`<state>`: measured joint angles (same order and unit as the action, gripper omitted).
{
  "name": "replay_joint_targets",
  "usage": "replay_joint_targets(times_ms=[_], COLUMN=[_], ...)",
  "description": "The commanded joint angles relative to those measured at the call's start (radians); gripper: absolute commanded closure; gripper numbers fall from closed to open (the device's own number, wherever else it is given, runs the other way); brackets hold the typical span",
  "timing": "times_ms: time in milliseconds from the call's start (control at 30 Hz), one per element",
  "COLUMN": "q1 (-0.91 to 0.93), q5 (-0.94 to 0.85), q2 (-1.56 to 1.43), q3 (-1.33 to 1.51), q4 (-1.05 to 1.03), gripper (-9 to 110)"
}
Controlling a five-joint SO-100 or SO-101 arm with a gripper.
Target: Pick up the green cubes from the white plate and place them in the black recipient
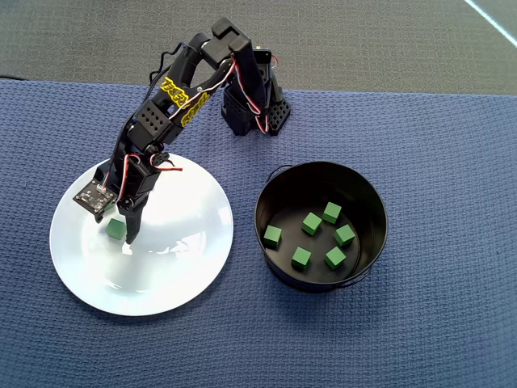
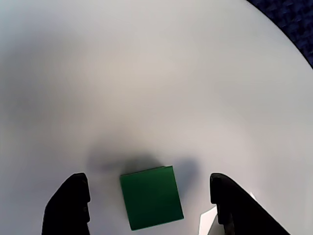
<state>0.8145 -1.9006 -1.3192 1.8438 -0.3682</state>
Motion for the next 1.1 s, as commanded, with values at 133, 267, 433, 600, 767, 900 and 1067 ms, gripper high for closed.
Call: replay_joint_targets(times_ms=[133, 267, 433, 600, 767, 900, 1067], q1=[0.003, -0.006, -0.005, -0.008, -0.014, -0.014, -0.011], q5=[-0.005, 0.037, 0.014, 0.020, 0.052, 0.051, 0.005], q2=[-0.006, -0.002, -0.002, -0.003, -0.006, -0.017, -0.041], q3=[-0.049, -0.043, -0.031, -0.028, -0.031, -0.028, -0.011], q4=[0.023, 0.067, 0.074, 0.069, 0.071, 0.066, 0.041], gripper=[78, 101, 101, 101, 80, 68, 67])
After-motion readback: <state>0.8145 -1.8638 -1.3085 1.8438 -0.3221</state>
